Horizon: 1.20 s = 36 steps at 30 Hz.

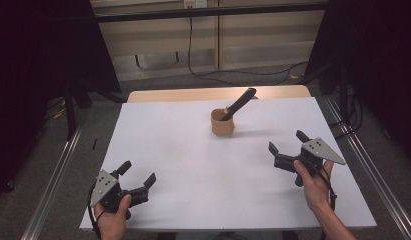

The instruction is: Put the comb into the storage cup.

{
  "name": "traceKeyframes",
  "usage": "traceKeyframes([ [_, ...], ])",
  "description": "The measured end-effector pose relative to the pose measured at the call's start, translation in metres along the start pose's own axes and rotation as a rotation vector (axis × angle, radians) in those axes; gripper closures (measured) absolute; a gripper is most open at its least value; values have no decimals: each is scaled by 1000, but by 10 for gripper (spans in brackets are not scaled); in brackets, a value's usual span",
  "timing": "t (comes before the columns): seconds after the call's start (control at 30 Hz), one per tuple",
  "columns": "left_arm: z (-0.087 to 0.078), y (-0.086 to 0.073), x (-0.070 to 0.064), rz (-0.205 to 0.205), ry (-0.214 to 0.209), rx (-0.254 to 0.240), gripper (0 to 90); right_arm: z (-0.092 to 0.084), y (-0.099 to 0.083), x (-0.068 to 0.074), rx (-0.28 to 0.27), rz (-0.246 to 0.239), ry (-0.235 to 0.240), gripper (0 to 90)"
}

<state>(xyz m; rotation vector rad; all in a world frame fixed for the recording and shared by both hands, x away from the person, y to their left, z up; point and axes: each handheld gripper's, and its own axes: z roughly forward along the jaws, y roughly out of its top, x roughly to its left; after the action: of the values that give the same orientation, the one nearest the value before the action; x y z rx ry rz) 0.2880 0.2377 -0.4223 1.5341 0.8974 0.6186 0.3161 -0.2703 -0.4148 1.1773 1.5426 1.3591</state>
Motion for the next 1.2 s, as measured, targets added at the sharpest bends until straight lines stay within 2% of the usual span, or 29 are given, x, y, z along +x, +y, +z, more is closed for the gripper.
traceKeyframes([
  [0.17,-1,0,1,-3,8,-2,39,-10,0,-1,-5,1,-8,0],
  [0.37,-2,0,0,-2,12,1,40,-23,-1,1,-2,-27,1,0],
  [0.57,-2,0,-1,-7,16,-9,43,-35,-6,0,-5,-24,-2,0],
  [0.83,-1,-1,-6,3,28,9,42,-51,-11,-3,-17,-16,-13,0],
  [1.03,-3,-1,-6,-3,31,1,42,-61,-19,-5,13,-31,-15,0],
  [1.2,-4,-1,-5,1,25,-2,39,-70,-24,-9,15,-27,-34,0],
])
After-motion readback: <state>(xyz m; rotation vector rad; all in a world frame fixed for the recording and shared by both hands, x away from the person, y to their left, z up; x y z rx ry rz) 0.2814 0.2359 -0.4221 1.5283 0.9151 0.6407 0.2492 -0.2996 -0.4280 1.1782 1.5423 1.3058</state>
